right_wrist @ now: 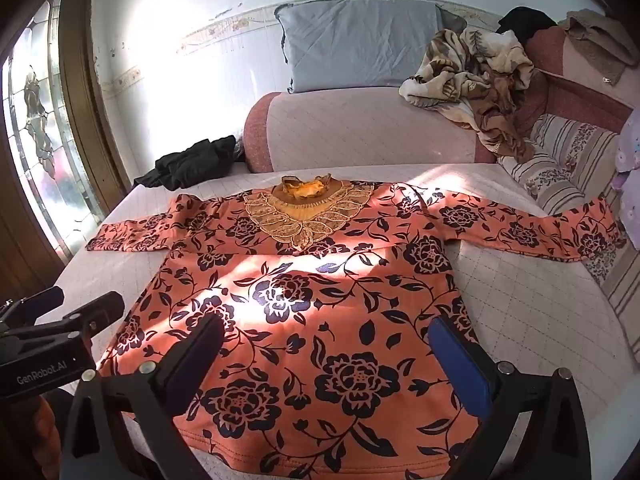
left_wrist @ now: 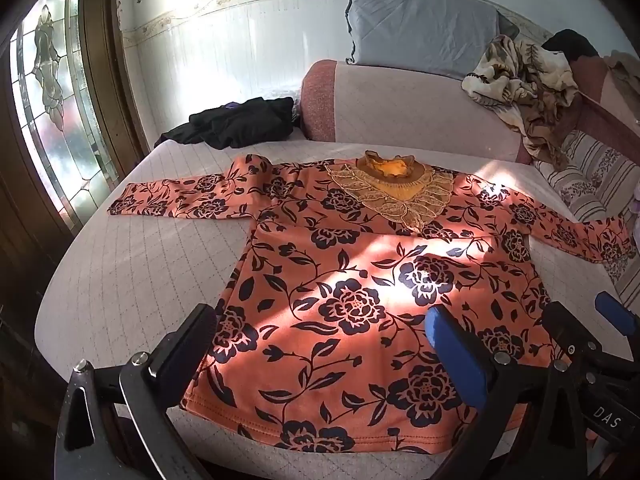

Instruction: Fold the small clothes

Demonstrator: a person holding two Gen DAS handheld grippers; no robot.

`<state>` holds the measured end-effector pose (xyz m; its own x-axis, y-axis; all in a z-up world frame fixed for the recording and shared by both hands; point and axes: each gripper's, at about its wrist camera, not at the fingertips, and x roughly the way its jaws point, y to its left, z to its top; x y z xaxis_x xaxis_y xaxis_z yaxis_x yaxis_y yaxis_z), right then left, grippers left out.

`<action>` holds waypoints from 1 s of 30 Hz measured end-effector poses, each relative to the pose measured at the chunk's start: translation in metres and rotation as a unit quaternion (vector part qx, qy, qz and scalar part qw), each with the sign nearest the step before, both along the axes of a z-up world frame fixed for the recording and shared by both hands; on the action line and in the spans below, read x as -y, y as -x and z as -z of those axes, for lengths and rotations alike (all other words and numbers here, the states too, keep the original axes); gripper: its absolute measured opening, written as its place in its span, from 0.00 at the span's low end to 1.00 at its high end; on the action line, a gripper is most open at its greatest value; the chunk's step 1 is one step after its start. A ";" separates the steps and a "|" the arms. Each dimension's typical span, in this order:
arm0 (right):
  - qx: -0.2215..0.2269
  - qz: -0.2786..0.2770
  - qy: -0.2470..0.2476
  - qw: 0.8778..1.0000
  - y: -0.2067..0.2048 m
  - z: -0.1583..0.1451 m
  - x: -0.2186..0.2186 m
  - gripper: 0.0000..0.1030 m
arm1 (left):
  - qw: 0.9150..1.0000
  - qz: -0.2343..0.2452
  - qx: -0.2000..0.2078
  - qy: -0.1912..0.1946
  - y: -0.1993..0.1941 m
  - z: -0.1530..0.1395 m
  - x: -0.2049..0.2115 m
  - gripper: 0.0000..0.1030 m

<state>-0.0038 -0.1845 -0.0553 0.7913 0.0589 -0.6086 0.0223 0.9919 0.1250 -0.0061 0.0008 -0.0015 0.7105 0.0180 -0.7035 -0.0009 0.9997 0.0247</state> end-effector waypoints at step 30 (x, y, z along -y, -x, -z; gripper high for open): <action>-0.006 -0.009 0.018 1.000 -0.003 -0.016 -0.018 1.00 | 1.000 -0.009 0.000 0.018 -0.001 0.005 -0.004 1.00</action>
<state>-0.0007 -0.1661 -0.0393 0.7828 0.0511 -0.6202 0.0055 0.9960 0.0890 -0.0047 0.0049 -0.0066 0.7109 0.0055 -0.7033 -0.0180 0.9998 -0.0104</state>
